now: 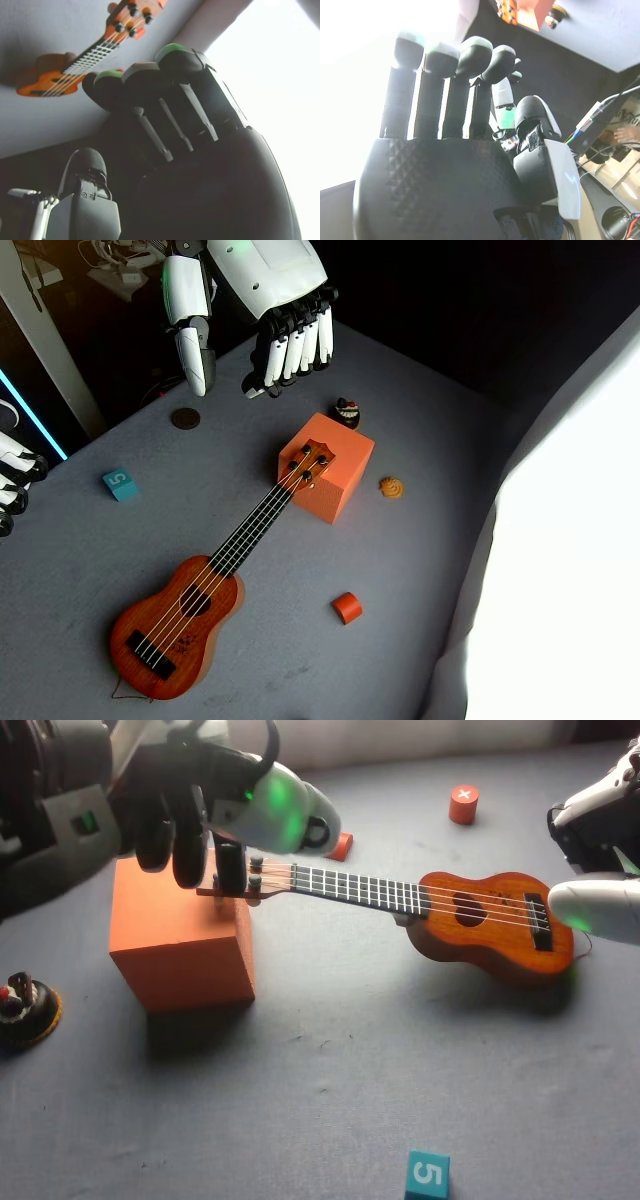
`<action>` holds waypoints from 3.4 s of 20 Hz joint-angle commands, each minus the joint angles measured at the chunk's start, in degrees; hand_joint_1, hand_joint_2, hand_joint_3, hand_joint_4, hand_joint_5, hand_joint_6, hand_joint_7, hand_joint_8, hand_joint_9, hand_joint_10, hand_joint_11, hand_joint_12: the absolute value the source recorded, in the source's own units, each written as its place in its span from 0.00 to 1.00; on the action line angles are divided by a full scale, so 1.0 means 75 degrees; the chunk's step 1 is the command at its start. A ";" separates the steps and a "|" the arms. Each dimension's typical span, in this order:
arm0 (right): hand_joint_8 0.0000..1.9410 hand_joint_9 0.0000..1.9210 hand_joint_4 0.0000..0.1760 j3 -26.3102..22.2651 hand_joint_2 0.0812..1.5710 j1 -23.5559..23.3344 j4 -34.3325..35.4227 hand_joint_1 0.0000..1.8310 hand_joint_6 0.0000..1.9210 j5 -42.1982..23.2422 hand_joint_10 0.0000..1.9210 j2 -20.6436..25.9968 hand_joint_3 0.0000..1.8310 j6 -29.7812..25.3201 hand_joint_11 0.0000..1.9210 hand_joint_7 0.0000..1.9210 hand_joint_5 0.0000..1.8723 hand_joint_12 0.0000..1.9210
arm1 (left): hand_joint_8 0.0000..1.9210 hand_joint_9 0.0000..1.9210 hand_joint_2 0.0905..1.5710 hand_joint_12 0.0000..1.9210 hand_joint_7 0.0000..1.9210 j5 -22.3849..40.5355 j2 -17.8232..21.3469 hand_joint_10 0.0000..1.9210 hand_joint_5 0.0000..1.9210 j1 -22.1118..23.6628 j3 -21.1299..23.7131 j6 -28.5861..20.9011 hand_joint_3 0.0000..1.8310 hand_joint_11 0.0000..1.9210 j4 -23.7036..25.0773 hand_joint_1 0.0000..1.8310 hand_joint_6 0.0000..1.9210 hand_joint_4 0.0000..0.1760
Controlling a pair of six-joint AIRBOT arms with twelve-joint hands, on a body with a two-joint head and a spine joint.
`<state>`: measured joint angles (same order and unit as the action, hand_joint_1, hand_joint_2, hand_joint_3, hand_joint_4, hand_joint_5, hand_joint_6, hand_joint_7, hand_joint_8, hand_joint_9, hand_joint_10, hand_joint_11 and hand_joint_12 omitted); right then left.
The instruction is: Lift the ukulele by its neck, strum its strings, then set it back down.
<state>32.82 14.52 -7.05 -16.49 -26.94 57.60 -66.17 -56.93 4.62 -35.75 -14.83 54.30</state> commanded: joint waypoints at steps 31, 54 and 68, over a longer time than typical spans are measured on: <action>0.00 0.07 0.00 -0.0343 0.80 0.0406 0.3654 0.12 0.00 -0.2055 0.01 -0.0175 0.00 0.4103 0.00 0.05 0.06 0.22 | 0.00 0.00 0.61 0.00 0.00 -0.0478 -0.1601 0.00 0.00 -0.2250 -0.0288 -0.2545 0.00 0.00 0.3317 0.63 0.00 0.20; 0.00 0.07 0.00 0.0109 0.80 0.0889 0.4091 0.12 0.00 -0.2240 0.01 0.0117 0.00 0.2434 0.00 0.06 0.07 0.16 | 0.00 0.00 0.63 0.00 0.00 -0.0154 -0.3745 0.00 0.00 -0.2820 -0.2310 -0.2592 0.00 0.00 0.4075 0.60 0.00 0.00; 0.00 0.08 0.00 0.0147 0.81 0.0497 0.4092 0.15 0.01 -0.1779 0.01 -0.0016 0.00 0.2208 0.00 0.08 0.09 0.14 | 0.00 0.00 0.63 0.00 0.00 0.0149 -0.4469 0.00 0.00 -0.3476 -0.3429 -0.2761 0.00 0.00 0.4573 0.60 0.00 0.00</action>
<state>33.85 19.11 24.38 -23.27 -27.40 74.43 -63.83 -90.30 -21.67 -61.43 -35.70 83.35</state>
